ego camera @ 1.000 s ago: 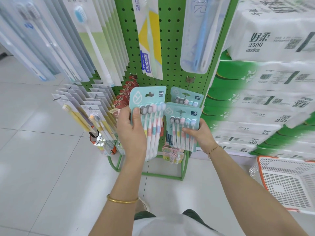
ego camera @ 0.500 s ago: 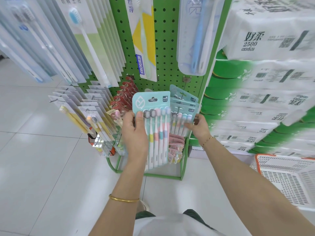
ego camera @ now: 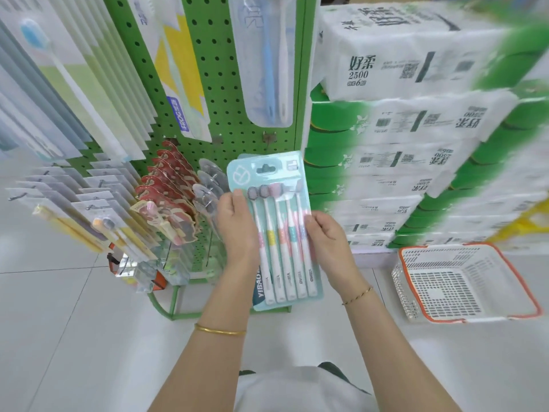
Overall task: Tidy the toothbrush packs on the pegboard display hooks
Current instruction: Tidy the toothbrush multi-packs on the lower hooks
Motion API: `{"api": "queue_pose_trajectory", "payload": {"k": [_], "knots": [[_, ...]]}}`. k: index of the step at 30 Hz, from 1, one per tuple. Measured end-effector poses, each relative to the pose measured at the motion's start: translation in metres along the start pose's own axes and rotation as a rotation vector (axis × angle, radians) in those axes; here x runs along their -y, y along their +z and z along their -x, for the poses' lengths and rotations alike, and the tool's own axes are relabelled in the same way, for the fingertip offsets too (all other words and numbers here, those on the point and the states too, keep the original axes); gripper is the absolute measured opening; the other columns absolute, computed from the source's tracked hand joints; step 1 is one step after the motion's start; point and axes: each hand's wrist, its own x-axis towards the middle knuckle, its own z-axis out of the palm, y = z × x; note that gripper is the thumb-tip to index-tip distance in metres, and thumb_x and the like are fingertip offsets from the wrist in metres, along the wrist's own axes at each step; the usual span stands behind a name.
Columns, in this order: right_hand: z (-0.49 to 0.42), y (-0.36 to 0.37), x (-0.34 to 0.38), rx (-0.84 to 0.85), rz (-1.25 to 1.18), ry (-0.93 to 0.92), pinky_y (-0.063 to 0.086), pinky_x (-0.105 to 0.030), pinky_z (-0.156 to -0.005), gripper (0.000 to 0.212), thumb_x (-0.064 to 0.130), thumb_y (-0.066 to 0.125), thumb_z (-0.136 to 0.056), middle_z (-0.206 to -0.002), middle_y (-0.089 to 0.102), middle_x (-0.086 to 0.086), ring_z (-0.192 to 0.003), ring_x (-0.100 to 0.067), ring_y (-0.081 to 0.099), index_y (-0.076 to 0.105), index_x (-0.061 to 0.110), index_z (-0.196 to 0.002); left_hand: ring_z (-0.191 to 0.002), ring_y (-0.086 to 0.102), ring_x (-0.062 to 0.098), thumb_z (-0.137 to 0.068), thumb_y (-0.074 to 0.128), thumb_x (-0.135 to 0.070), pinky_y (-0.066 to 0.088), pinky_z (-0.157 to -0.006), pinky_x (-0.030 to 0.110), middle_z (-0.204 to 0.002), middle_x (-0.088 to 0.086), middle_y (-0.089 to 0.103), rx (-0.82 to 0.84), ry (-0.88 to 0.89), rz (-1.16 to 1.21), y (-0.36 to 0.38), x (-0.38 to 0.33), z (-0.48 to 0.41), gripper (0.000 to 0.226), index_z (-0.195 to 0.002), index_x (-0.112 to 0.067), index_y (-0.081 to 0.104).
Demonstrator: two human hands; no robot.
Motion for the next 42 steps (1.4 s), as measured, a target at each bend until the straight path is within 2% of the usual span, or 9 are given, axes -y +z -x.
{"api": "queue_pose_trajectory", "payload": {"k": [6,9,13,24,27,30,36,39,42], "knots": [[0.014,-0.008,0.006,-0.159,-0.206,-0.018,0.041,-0.033,-0.071,0.025,0.025,0.049,-0.096,-0.079,0.05,-0.007,-0.075,-0.018,0.045,0.053,0.005,-0.081,-0.076,0.048,0.009,-0.098,0.036,-0.049,0.033,-0.065,0.03,-0.084,-0.015,0.046,0.081,0.248,-0.311,0.021,0.001,0.017,0.03,-0.105,-0.02,0.039],[0.013,-0.012,0.011,-0.219,-0.284,0.001,0.043,-0.036,-0.077,0.021,0.022,0.05,-0.096,-0.083,0.052,-0.008,-0.08,-0.019,0.047,0.058,0.006,-0.084,-0.108,0.054,0.022,-0.093,0.038,-0.058,0.044,-0.081,0.036,-0.119,-0.002,0.056,0.137,0.297,-0.463,0.025,0.006,0.018,0.055,-0.127,-0.016,0.039],[0.006,-0.017,0.017,-0.26,-0.368,0.031,0.041,-0.035,-0.077,0.018,0.023,0.054,-0.094,-0.084,0.049,-0.008,-0.08,-0.019,0.043,0.057,0.017,-0.077,-0.137,0.033,0.023,-0.088,0.048,-0.061,0.033,-0.105,0.039,-0.154,0.005,0.028,0.236,0.278,-0.617,0.025,0.006,0.021,0.086,-0.15,-0.013,0.013],[-0.011,-0.023,0.023,-0.351,-0.566,0.146,0.046,-0.024,-0.07,0.028,0.013,0.048,-0.098,-0.073,0.055,0.0,-0.069,-0.01,0.051,0.051,0.016,-0.071,-0.142,0.021,0.017,-0.084,0.056,-0.058,0.031,-0.111,0.041,-0.155,0.001,0.019,0.585,0.357,-0.655,0.007,0.015,0.015,0.093,-0.152,-0.027,-0.001],[-0.016,-0.027,0.018,-0.411,-0.566,0.18,0.044,-0.025,-0.067,0.027,0.012,0.048,-0.098,-0.071,0.053,0.0,-0.066,-0.01,0.049,0.05,0.016,-0.071,-0.146,0.002,0.011,-0.087,0.06,-0.048,0.016,-0.115,0.038,-0.159,-0.005,0.001,0.727,0.452,-0.712,0.002,0.019,0.017,0.093,-0.151,-0.031,-0.005],[-0.019,-0.034,0.013,-0.445,-0.612,0.222,0.049,-0.03,-0.067,0.022,0.011,0.046,-0.098,-0.074,0.057,-0.005,-0.067,-0.014,0.055,0.051,0.013,-0.076,-0.145,-0.012,0.006,-0.089,0.062,-0.04,0.0,-0.114,0.031,-0.159,-0.012,-0.013,0.864,0.603,-0.812,-0.002,0.016,0.019,0.085,-0.149,-0.04,0.003],[-0.02,-0.048,0.003,-0.483,-0.757,0.318,0.054,-0.033,-0.068,0.015,0.011,0.04,-0.101,-0.082,0.061,-0.009,-0.069,-0.018,0.062,0.05,0.006,-0.091,-0.139,-0.016,-0.002,-0.083,0.069,-0.041,-0.008,-0.117,0.032,-0.158,-0.014,-0.006,1.089,0.727,-1.012,0.0,0.014,0.026,0.08,-0.148,-0.039,0.023],[-0.016,-0.053,0.002,-0.456,-0.731,0.328,0.056,-0.027,-0.058,0.022,0.008,0.04,-0.101,-0.076,0.061,-0.007,-0.057,-0.011,0.064,0.052,0.008,-0.082,-0.14,-0.016,0.0,-0.082,0.07,-0.038,-0.009,-0.118,0.033,-0.157,-0.014,-0.007,1.067,0.778,-1.088,0.002,0.016,0.026,0.083,-0.148,-0.039,0.019],[-0.014,-0.058,0.003,-0.386,-0.693,0.296,0.055,-0.034,-0.071,0.023,0.007,0.04,-0.1,-0.078,0.063,-0.008,-0.069,-0.018,0.064,0.056,0.006,-0.083,-0.146,-0.01,0.011,-0.09,0.061,-0.02,-0.008,-0.119,0.035,-0.16,-0.006,-0.001,0.985,0.852,-1.064,0.004,0.016,0.027,0.071,-0.149,-0.035,0.023]]}}
